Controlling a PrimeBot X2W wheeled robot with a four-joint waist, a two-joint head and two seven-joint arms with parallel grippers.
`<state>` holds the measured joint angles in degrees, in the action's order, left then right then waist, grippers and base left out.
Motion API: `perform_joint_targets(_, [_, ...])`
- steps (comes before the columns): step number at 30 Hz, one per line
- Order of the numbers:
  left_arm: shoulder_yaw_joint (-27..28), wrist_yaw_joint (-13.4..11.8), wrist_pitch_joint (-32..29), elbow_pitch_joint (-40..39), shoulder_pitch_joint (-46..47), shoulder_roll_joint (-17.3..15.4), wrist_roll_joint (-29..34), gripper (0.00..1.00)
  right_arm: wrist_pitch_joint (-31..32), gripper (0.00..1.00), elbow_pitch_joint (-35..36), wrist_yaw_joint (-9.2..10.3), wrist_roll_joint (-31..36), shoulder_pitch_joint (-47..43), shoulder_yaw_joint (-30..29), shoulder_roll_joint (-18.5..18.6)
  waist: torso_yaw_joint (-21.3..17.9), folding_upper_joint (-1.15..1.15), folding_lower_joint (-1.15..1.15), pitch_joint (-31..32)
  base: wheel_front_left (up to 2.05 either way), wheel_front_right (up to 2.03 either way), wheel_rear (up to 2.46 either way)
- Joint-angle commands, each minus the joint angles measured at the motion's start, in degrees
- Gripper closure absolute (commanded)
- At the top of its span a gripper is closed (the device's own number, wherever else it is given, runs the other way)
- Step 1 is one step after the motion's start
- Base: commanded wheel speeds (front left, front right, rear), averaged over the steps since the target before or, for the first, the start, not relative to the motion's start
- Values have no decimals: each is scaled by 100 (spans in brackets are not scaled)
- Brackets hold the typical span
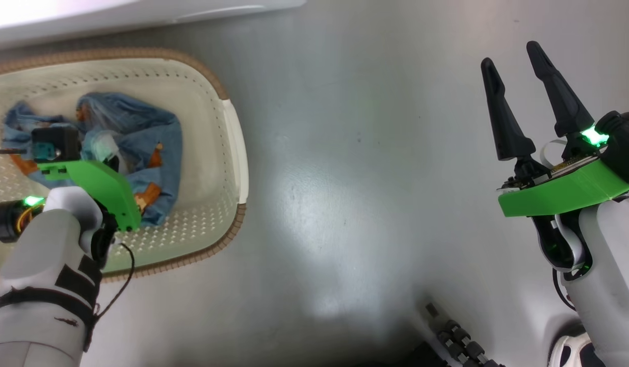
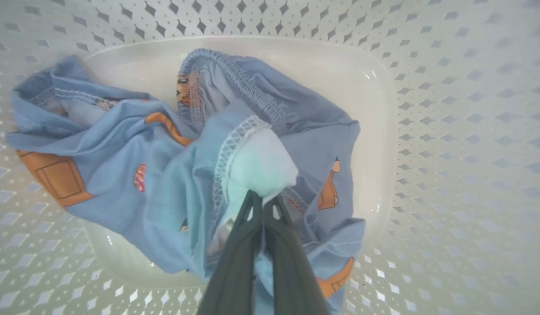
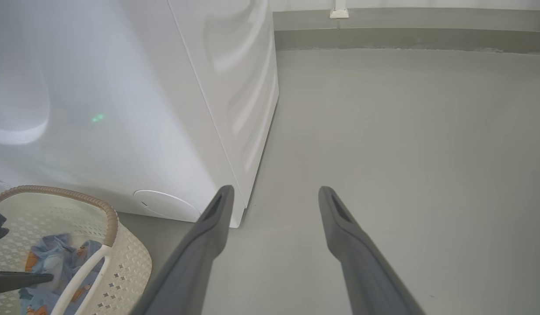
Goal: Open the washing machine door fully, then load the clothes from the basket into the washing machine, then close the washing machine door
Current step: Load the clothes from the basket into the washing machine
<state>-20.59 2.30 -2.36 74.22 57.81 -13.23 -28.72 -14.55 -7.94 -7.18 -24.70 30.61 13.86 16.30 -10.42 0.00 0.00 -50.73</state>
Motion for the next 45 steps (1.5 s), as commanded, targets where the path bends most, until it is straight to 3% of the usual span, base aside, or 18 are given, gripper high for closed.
perform_joint_targets(1, [167, 40, 162, -27, -166, -159, -101, 100, -45, 0, 93, -31, 18, -123, 36, 49, 90, 0, 0, 142, 0, 0, 0])
perform_joint_targets(19, [273, 382, 1381, -27, -808, 134, -423, 100, -45, 0, -93, -31, -21, -355, 33, 36, 386, 0, 0, 1341, 0, 0, 0])
perform_joint_targets(29, [288, 475, 1717, -180, -1246, 143, -491, 100, -45, 0, -245, -31, -56, -755, 24, 35, 509, 0, 0, 2190, 0, 0, 0])
perform_joint_targets(45, [1003, 336, 1735, -2285, -2444, -66, 25, 100, -45, 0, -423, -31, -91, -1450, -31, 88, 710, 0, 0, 3355, 0, 0, 0])
